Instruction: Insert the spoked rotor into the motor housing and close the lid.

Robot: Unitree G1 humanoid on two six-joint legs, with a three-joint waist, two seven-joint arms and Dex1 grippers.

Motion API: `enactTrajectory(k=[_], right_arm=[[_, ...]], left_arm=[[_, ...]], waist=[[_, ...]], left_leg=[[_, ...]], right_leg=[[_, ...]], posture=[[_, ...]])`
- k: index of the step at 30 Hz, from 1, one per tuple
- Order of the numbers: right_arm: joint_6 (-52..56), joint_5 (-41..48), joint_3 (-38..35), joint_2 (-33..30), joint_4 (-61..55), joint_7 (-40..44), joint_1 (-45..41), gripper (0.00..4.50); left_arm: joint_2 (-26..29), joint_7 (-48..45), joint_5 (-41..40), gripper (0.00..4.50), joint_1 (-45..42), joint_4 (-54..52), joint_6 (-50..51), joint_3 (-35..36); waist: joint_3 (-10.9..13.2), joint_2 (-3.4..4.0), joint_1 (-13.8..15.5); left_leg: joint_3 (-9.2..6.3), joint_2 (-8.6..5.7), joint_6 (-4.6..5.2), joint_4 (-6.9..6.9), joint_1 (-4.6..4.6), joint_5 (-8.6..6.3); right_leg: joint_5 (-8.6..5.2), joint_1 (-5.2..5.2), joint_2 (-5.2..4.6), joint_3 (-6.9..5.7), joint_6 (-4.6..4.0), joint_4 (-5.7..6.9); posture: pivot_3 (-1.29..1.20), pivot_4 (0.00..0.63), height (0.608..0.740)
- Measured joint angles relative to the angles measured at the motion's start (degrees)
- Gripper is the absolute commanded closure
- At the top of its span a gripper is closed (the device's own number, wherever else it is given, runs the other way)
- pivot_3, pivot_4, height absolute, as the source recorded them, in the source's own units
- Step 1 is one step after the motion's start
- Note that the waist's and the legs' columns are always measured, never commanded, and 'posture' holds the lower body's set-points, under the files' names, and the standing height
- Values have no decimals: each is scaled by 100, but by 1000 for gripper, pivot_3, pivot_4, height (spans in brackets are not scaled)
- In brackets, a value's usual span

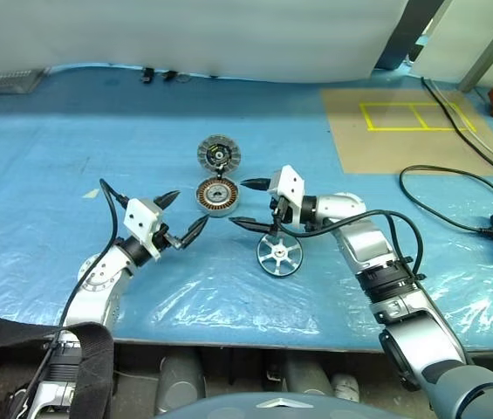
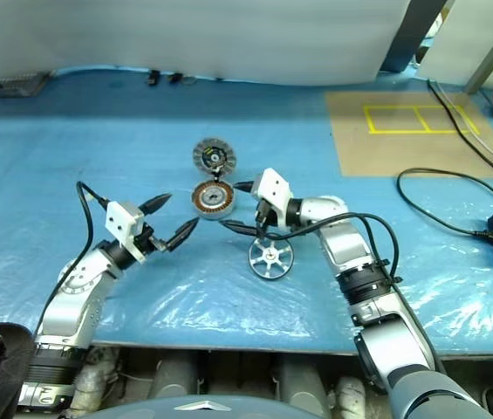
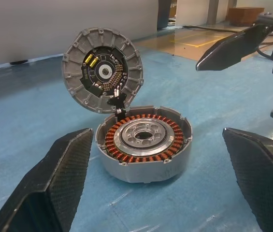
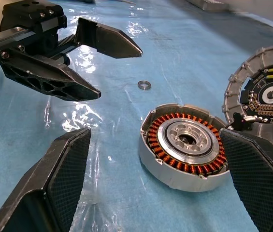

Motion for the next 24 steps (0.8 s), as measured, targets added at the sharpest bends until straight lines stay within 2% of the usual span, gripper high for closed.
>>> enactTrajectory(k=[24], right_arm=[[-29,-12,1,31,35,22,-60,44]], left_arm=[[53,49,-1,0,94,-110,-7,28]], waist=[[0,0,0]], left_leg=[[0,0,0,0,0,0]], right_leg=[[0,0,0,0,0,0]], posture=[[0,150,740]])
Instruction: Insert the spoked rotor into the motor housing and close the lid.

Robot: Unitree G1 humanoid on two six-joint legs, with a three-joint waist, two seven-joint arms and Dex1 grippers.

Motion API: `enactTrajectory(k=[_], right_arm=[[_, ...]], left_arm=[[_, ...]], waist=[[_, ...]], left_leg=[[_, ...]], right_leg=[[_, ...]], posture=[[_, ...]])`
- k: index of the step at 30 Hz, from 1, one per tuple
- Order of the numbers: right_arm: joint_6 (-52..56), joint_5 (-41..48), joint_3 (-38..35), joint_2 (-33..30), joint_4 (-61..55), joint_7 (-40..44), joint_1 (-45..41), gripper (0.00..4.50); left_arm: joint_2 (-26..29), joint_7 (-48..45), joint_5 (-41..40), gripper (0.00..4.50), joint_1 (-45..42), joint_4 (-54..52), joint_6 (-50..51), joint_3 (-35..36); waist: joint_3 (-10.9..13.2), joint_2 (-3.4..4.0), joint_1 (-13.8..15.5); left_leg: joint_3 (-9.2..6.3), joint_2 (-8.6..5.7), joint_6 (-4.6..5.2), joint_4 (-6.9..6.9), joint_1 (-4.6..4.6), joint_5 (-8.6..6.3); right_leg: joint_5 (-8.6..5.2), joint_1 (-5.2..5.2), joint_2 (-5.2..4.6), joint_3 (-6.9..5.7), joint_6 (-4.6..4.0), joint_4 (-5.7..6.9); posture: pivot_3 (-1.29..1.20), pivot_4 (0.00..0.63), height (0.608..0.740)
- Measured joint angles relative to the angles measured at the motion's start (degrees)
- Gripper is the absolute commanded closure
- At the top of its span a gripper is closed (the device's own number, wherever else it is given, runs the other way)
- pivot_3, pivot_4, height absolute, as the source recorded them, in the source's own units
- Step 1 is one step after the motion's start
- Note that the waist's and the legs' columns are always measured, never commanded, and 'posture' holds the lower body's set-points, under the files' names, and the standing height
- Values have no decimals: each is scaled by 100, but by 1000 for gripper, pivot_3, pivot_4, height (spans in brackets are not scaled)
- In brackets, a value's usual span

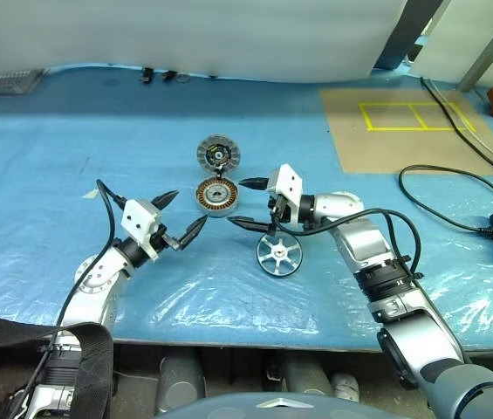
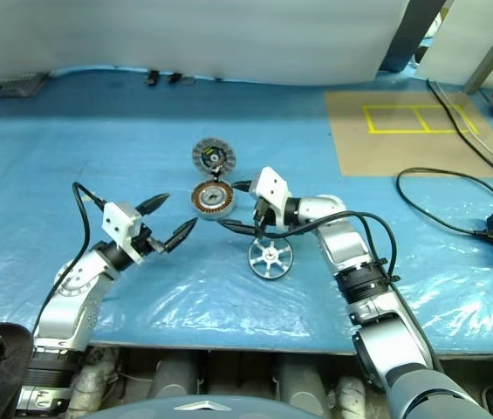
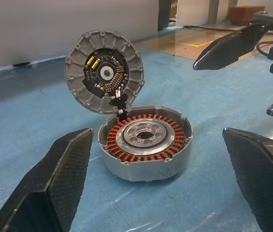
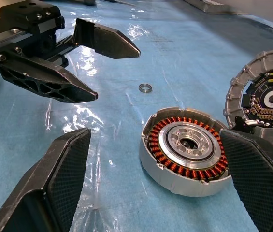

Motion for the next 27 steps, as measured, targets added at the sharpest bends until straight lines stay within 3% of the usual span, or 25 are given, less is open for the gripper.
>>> enactTrajectory(k=[8,17,27], right_arm=[[226,-53,209,58,28,180,-275,44],[1237,-498,722,232,610,195,-1340,44],[1581,-1054,1252,488,1400,501,-2115,44]], left_arm=[[-19,102,0,0,258,-47,1,-2],[-19,222,15,0,459,-185,-2,19],[-110,370,48,0,640,-284,-2,-34]], waist=[[0,0,-19],[1,1,-3],[1,2,-3]], left_leg=[[0,0,0,0,1,0],[0,1,-1,-1,-1,0],[0,8,-1,0,2,0]], right_leg=[[0,-1,1,-1,0,1],[0,-1,0,-1,-1,0],[0,-2,0,-1,-2,6]], posture=[[0,150,740],[0,150,740],[0,150,740]])
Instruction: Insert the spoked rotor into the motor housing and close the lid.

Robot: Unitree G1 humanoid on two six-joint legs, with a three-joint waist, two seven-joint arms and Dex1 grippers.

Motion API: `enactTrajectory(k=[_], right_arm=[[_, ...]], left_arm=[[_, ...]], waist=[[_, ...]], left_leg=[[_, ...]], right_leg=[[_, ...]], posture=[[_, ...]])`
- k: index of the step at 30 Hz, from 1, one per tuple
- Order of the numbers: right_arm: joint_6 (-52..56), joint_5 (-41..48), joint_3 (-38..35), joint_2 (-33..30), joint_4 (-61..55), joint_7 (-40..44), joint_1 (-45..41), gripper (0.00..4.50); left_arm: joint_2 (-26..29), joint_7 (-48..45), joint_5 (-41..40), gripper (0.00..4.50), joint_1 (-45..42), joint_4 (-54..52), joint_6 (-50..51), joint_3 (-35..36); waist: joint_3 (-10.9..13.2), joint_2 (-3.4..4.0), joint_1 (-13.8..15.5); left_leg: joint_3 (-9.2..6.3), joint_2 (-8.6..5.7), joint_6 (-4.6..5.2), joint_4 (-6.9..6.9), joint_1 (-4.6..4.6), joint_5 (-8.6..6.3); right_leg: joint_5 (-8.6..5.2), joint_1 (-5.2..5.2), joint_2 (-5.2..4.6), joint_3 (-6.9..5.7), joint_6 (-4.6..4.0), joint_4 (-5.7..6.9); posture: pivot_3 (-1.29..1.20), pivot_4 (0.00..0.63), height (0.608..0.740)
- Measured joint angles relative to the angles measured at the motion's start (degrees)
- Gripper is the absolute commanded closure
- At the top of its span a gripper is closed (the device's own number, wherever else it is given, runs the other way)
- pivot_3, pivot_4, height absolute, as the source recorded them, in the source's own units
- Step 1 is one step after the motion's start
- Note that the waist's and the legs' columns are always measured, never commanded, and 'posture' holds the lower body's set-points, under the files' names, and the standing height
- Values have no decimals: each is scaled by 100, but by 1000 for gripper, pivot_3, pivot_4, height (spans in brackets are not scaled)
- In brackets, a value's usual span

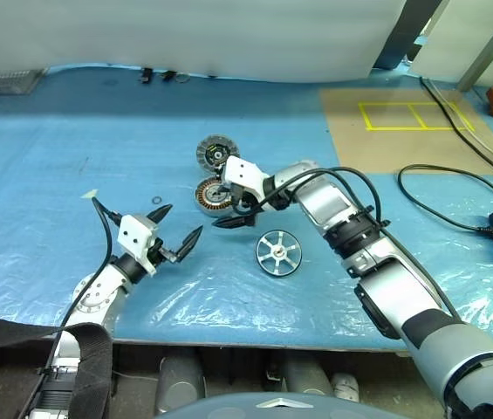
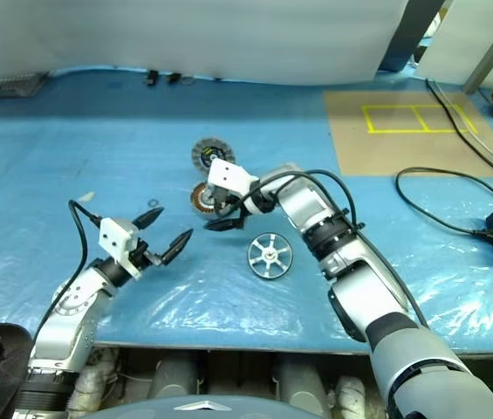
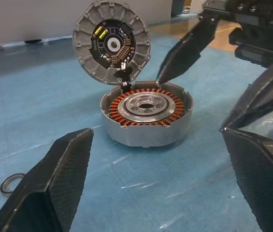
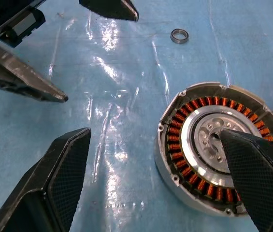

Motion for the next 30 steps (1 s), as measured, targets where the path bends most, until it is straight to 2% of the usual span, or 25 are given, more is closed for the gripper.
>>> enactTrajectory(k=[10,27,30], right_arm=[[-354,-565,322,216,941,29,-434,44],[-1030,-1274,380,754,2199,-303,-892,44],[-1196,-1374,423,798,2405,-253,-967,658]], left_arm=[[-2,35,58,0,168,-120,-5,5],[-66,234,68,0,405,-265,-132,70],[-61,236,68,0,400,-273,-133,83]], waist=[[1,1,-4],[3,5,-5],[2,6,-7]], left_leg=[[1,5,0,1,-1,0],[2,12,0,11,2,-1],[2,14,0,13,13,-1]], right_leg=[[0,-1,0,0,-1,2],[0,-2,0,1,-2,15],[0,0,0,3,-4,22]], posture=[[0,150,740],[0,150,740],[0,150,740]])
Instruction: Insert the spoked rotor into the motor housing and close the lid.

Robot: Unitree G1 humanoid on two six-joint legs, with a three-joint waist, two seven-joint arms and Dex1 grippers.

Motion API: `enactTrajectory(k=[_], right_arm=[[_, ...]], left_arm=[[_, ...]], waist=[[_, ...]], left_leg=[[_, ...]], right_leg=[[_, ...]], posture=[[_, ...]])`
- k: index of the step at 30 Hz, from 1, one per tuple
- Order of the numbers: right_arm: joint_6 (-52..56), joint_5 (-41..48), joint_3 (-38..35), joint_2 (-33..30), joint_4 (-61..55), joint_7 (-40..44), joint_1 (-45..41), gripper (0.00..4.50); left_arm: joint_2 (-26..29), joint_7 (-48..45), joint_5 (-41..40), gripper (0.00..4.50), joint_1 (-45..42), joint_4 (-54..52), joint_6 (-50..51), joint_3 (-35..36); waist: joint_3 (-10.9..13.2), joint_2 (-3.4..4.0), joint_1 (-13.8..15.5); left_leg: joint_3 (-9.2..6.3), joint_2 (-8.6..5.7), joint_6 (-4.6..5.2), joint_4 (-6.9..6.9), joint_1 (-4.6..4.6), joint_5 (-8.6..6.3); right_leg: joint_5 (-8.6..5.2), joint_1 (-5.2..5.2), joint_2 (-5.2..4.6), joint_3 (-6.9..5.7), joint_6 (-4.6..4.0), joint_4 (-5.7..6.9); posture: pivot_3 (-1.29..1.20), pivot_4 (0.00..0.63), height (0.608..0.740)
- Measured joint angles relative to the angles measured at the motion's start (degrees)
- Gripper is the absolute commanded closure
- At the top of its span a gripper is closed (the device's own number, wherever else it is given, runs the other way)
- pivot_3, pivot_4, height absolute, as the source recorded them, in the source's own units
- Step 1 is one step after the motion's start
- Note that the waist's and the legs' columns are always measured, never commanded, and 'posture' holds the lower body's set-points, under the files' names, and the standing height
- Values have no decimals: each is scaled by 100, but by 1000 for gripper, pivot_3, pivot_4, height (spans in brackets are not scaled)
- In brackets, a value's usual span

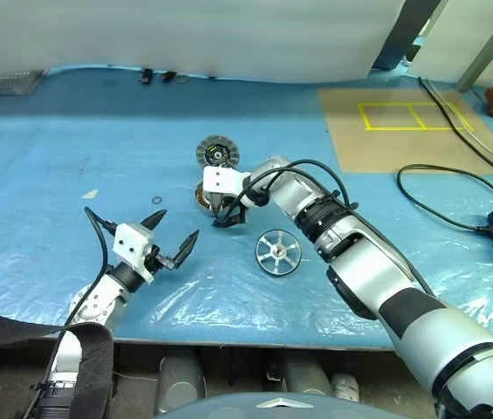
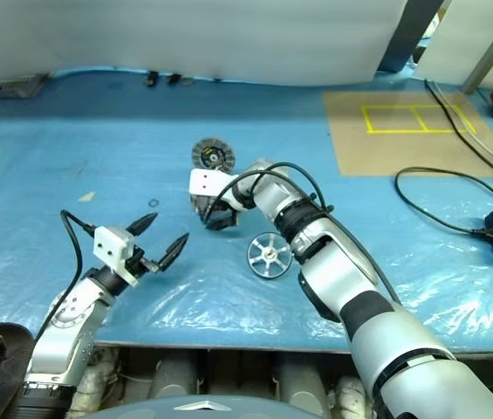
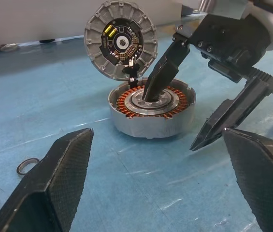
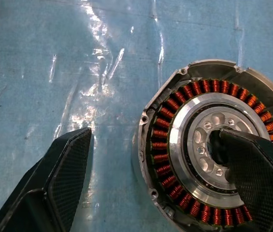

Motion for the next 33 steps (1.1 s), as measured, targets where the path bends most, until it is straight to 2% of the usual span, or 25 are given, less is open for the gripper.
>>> enactTrajectory(k=[5,6,12,19,22,27,28,30,33], right_arm=[[-293,-173,10,0,103,8,-68,2301],[-329,-175,9,-4,94,49,-76,2509],[-146,-247,14,-181,-503,218,221,2564],[1459,-183,221,-755,-3583,1176,1558,2564],[2031,-183,382,-874,-4374,1274,1840,2564],[2388,-166,482,-911,-4692,1233,1937,2564],[2317,-146,495,-921,-4682,1203,1937,1879],[2204,-85,526,-930,-4649,1169,1955,1370],[2096,95,504,-1007,-4627,1154,1959,312]], left_arm=[[5,-1,0,0,-30,-1,0,2],[11,-2,0,0,-39,-1,1,7],[34,-17,-3,0,-76,0,4,9],[141,-65,-27,0,-188,2,11,138],[151,-122,-38,0,-211,14,12,148],[137,-164,-31,0,-224,93,12,141],[134,-171,-23,0,-238,110,12,136],[128,-175,-8,0,-280,134,12,129],[128,-180,-7,0,-308,150,12,129]], waist=[[-2,2,1],[-5,2,-11],[-7,10,6],[-9,7,30],[-9,8,21],[-9,7,15],[-9,7,13],[-9,8,12],[-8,8,11]], left_leg=[[1,1,0,-1,0,0],[1,4,-1,-1,6,0],[1,9,-1,-1,34,-1],[-4,4,-2,-26,43,-1],[-4,4,-2,-27,46,-1],[-6,3,-2,-27,58,-1],[-6,3,-2,-27,59,-1],[-6,3,-2,-28,58,-1],[-5,2,-2,-28,54,-1]], right_leg=[[0,1,0,1,-3,-4],[-1,3,0,1,-5,-3],[-2,26,1,1,-9,0],[-5,36,2,2,-4,-23],[-5,36,2,3,-3,-24],[-6,41,1,9,-2,-23],[-6,42,1,10,-2,-23],[-6,41,1,10,-2,-23],[-6,40,1,10,-2,-25]], posture=[[0,150,740],[0,150,740],[0,150,740],[0,150,740],[0,150,740],[0,150,740],[0,150,740],[0,150,740],[0,150,740]])
